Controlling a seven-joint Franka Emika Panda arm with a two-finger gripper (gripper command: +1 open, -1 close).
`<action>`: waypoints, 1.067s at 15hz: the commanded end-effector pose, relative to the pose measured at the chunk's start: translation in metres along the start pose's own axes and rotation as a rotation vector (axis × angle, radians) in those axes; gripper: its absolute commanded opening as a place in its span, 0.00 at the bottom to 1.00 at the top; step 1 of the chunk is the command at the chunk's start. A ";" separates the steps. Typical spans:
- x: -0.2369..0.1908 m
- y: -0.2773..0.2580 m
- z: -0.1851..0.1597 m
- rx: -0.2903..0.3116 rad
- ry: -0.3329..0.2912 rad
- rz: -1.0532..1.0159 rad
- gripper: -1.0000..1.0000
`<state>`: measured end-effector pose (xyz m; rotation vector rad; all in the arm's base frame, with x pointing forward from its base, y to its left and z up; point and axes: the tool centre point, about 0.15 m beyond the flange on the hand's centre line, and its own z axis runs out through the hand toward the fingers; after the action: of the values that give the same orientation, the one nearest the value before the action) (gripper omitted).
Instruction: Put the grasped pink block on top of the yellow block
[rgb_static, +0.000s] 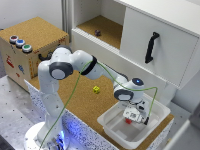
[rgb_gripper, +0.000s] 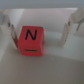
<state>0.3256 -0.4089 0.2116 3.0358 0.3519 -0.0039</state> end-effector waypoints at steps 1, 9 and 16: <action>-0.003 -0.016 0.004 -0.058 0.069 0.036 0.00; 0.013 -0.008 -0.051 -0.100 0.109 0.216 0.00; 0.065 -0.070 -0.154 0.038 0.292 0.286 0.00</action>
<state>0.3678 -0.3763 0.2919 3.0359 -0.0300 0.3046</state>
